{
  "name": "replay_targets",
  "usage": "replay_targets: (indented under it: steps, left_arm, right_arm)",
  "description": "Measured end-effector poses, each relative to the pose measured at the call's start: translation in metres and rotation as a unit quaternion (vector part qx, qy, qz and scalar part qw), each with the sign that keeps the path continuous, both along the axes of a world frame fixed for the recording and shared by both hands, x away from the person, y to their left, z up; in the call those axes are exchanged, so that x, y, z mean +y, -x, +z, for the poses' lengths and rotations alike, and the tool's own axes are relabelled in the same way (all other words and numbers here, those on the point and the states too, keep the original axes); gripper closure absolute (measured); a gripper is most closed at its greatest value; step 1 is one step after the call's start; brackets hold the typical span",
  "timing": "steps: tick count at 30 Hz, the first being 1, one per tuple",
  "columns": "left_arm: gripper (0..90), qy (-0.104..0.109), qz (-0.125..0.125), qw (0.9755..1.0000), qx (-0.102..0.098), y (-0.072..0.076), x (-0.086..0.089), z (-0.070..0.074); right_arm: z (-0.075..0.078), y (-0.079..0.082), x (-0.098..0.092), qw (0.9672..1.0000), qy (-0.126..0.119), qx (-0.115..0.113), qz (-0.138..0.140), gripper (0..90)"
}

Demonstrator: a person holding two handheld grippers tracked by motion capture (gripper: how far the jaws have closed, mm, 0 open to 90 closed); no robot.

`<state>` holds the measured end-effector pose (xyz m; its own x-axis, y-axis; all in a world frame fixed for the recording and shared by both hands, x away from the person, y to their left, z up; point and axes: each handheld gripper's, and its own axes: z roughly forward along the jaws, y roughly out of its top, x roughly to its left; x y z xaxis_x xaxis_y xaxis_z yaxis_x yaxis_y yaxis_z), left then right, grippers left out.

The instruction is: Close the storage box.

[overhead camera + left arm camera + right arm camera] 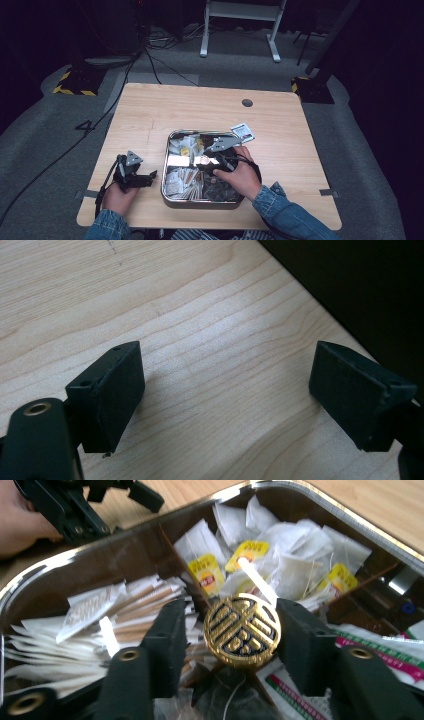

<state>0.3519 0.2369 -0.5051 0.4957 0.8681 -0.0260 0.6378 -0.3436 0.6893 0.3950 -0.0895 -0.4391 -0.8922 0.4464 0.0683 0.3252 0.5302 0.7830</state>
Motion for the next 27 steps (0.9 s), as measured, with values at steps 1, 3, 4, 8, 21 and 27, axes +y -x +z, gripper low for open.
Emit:
replay_targets:
  steps: [1,3,4,8,21,27]
  left_arm:
    - [15.1,0.000,0.000,1.0000,0.000,0.000,0.000,0.000]
    - [15.0,0.000,0.000,1.0000,-0.001,0.000,0.000,0.000]
    - [15.1,0.001,0.002,1.0000,-0.001,0.000,0.000,0.000]
    - [15.1,0.001,0.002,1.0000,-0.001,0.000,0.000,0.000]
    - [15.1,0.000,0.002,1.0000,-0.001,0.001,0.000,0.000]
    - [15.1,0.000,0.001,1.0000,-0.002,0.002,0.001,0.000]
  right_arm:
    - [0.002,0.000,0.000,1.0000,-0.004,0.000,0.001,44.7]
    - [0.004,0.000,-0.001,1.0000,-0.008,0.000,0.002,44.2]
    - [0.007,-0.001,-0.002,0.9999,-0.014,0.000,0.001,43.5]
    - [0.019,-0.003,-0.010,0.9995,-0.031,-0.002,-0.005,42.1]
    - [0.048,-0.006,-0.054,0.9976,-0.053,-0.021,-0.038,40.8]
    - [0.055,-0.005,-0.088,0.9956,-0.064,-0.026,-0.063,40.4]
